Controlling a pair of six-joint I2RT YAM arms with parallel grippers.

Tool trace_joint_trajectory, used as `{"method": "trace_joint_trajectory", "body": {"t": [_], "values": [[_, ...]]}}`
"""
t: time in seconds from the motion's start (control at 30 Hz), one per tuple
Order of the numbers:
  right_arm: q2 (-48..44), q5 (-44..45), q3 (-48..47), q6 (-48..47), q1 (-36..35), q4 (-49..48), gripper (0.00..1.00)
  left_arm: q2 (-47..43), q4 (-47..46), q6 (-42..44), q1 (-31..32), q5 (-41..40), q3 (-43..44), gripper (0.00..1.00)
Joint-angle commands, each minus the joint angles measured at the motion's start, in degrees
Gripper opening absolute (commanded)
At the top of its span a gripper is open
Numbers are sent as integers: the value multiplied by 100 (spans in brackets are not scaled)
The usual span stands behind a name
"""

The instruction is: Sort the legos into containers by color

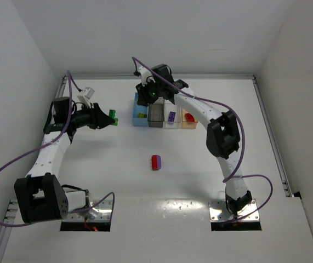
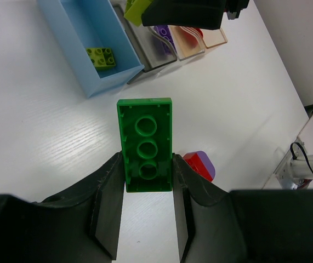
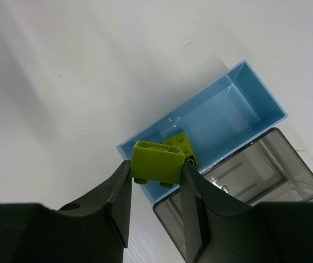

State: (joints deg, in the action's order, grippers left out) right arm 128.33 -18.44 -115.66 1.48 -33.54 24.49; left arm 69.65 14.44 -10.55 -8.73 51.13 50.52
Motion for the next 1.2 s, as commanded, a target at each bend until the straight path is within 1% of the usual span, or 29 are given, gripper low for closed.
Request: {"method": "trace_joint_trajectory", "body": {"t": [0.0, 0.47, 0.53, 0.63, 0.67, 0.73, 0.77, 0.83, 0.87, 0.97, 1.1, 1.17], "values": [[34, 16, -264, -77, -30, -146, 0, -127, -196, 88, -58, 37, 177, 0], [279, 16, -317, -138, -30, -94, 0, -74, -196, 88, -58, 37, 177, 0], [350, 16, -317, -139, -30, -33, 5, -74, -196, 88, -58, 37, 177, 0], [525, 68, -317, -191, -30, -32, 9, -21, -196, 88, -58, 37, 177, 0], [587, 68, -317, -191, -30, -32, 13, -21, -196, 88, -58, 37, 177, 0], [640, 121, -317, -191, -30, -32, 18, -21, -196, 88, -58, 37, 177, 0], [640, 121, -317, -191, -30, -32, 23, -21, -196, 88, -58, 37, 177, 0], [693, 121, -317, -244, -30, -32, 31, -21, -196, 88, -58, 37, 177, 0], [693, 121, -317, -244, -30, -32, 41, -21, -196, 88, -58, 37, 177, 0], [693, 121, -317, -244, -30, 21, 53, 31, -196, 88, -58, 37, 177, 0], [536, 68, -317, -244, -30, 21, 63, 31, -196, 88, -58, 37, 177, 0], [343, 7, -265, -244, -83, 73, 64, -30, -196, 88, -58, 37, 177, 0]]}}
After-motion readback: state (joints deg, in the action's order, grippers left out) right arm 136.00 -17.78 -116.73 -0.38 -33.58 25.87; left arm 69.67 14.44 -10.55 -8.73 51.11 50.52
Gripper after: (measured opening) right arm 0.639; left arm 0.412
